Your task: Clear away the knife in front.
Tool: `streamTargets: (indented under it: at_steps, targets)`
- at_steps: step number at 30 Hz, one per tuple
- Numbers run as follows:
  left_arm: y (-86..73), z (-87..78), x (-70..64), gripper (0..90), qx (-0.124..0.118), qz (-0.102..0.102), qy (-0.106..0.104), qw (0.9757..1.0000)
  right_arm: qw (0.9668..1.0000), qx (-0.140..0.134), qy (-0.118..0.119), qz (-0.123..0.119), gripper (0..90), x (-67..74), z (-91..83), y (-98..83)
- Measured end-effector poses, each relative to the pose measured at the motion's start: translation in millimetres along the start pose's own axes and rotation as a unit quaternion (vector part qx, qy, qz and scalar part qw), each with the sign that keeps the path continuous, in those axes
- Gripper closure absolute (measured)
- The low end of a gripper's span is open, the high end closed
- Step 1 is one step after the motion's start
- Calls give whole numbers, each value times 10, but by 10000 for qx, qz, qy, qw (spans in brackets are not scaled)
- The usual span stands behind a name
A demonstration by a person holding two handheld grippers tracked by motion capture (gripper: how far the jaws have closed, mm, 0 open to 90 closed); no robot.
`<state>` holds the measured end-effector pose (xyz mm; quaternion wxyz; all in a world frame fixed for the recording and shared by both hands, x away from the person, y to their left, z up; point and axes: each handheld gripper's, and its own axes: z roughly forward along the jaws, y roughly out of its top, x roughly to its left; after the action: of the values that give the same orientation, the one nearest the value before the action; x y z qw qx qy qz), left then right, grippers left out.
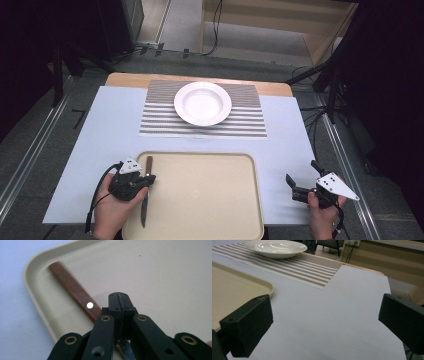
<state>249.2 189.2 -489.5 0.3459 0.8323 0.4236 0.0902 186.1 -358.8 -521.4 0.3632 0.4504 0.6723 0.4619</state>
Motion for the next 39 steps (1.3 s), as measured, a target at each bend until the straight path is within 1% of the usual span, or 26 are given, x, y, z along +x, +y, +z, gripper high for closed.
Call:
streamTargets:
  at_steps: [2, 3, 11, 13, 16, 17, 18, 19, 20, 22, 24, 26, 28, 31, 32, 34, 36, 37, 38, 39]
  targets:
    - [-8, -16, 23, 898, -15, -27, -2, 10000, 10000, -1, 2, -2, 0, 0, 0, 0]
    - [-20, -34, 57, 899, 6, -47, -7, 10000, 10000, 1, 3, -4, 0, 0, 1, 0]
    - [-70, -80, 166, 898, 27, -165, 81, 9998, 10000, -1, 12, -1, 0, -1, 1, 0]
    - [-76, -80, 176, 898, 18, -180, 42, 9998, 10000, -1, 12, 1, 0, -1, 0, 0]
    - [-78, -77, 172, 897, -22, -171, 71, 9998, 10000, -2, 13, -2, 0, -1, 0, 0]
    - [-81, -79, 178, 896, -76, -212, -5, 9997, 10000, 0, 12, -3, 0, -1, 1, 1]
    - [-83, -84, 189, 895, -138, -258, -141, 9995, 10000, -1, 13, -4, 0, 0, 1, 1]
    - [-83, -90, 197, 893, -187, -261, -251, 9992, 10000, 0, 13, -3, 0, 0, 0, 1]
    - [-81, -93, 200, 882, -221, -244, -276, 9991, 10000, -2, 13, -3, 0, 0, 1, 1]
    - [-77, -95, 194, 790, -308, -240, -331, 9987, 10000, -4, 14, -2, 0, -1, 0, 1]
    - [-74, -112, 189, 715, -460, -201, -397, 9979, 10000, -2, 15, -6, 0, 0, 1, 0]
    - [-65, -136, 180, 645, -613, -133, -499, 9968, 10000, -3, 17, -4, 0, 0, 0, 1]
    - [-57, -170, 165, 569, -824, -63, -518, 9952, 10000, -5, 19, -2, 0, 0, 0, 0]
    - [-49, -222, 163, 437, -1136, -62, -482, 9923, 10000, -3, 19, -4, 0, 0, 0, 1]
    - [-51, -239, 164, 397, -1235, -83, -434, 9914, 10000, -6, 18, -1, 0, 0, -1, 1]
    - [-48, -267, 169, 256, -1349, -121, -303, 9903, 10000, -9, 20, 1, 0, 0, -1, 0]
    - [-51, -297, 181, 155, -1451, -140, -311, 9888, 10000, -4, 17, -3, 0, 1, 0, 1]
    - [-54, -313, 184, 117, -1504, -118, -295, 9881, 10000, -2, 18, -11, 0, 0, 0, 1]
    - [-55, -326, 190, 97, -1544, -107, -379, 9872, 10000, -3, 19, -8, 0, 1, -1, 1]
    - [-54, -338, 196, 46, -1576, -97, -423, 9865, 10000, -3, 19, -9, 0, 0, -1, 1]
